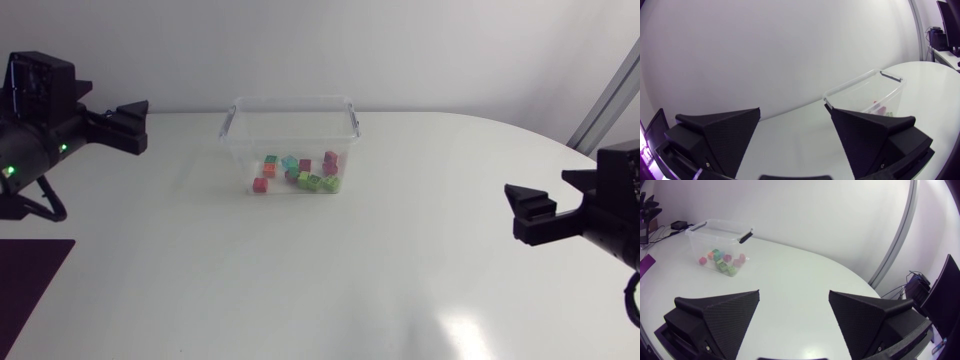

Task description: Place the duplo bricks in the container

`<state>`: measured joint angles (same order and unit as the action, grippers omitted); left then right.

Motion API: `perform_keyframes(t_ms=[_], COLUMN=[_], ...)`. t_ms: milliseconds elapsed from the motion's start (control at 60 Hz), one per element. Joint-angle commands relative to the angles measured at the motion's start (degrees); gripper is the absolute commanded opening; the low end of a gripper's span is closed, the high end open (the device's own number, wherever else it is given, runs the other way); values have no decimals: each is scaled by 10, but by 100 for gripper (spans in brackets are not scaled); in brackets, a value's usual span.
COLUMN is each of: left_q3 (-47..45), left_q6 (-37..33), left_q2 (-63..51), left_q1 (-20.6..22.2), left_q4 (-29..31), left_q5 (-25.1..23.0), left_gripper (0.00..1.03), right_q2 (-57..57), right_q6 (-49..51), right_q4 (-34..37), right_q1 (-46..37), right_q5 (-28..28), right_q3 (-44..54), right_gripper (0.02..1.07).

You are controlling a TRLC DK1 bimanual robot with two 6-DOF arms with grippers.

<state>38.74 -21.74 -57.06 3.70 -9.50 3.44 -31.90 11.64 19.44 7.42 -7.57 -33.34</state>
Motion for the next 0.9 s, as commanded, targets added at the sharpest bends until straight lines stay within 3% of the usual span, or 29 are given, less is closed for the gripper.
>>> perform_keyframes(t_ms=[0,400,600,883], left_q3=[-43,-190,-235,-280], left_q6=[13,14,29,84], left_q2=[42,220,288,371], left_q1=[-12,-14,-33,-34], left_q4=[-16,-31,-30,7], left_q5=[2,2,2,-8], left_gripper=[99,99,99,99], right_q2=[23,131,171,214], right_q6=[15,29,38,-7], right_q4=[11,9,9,-51], right_q1=[-5,-14,-27,-41], right_q5=[-16,-62,-62,-21], right_q3=[23,95,126,187], right_gripper=[102,102,102,102])
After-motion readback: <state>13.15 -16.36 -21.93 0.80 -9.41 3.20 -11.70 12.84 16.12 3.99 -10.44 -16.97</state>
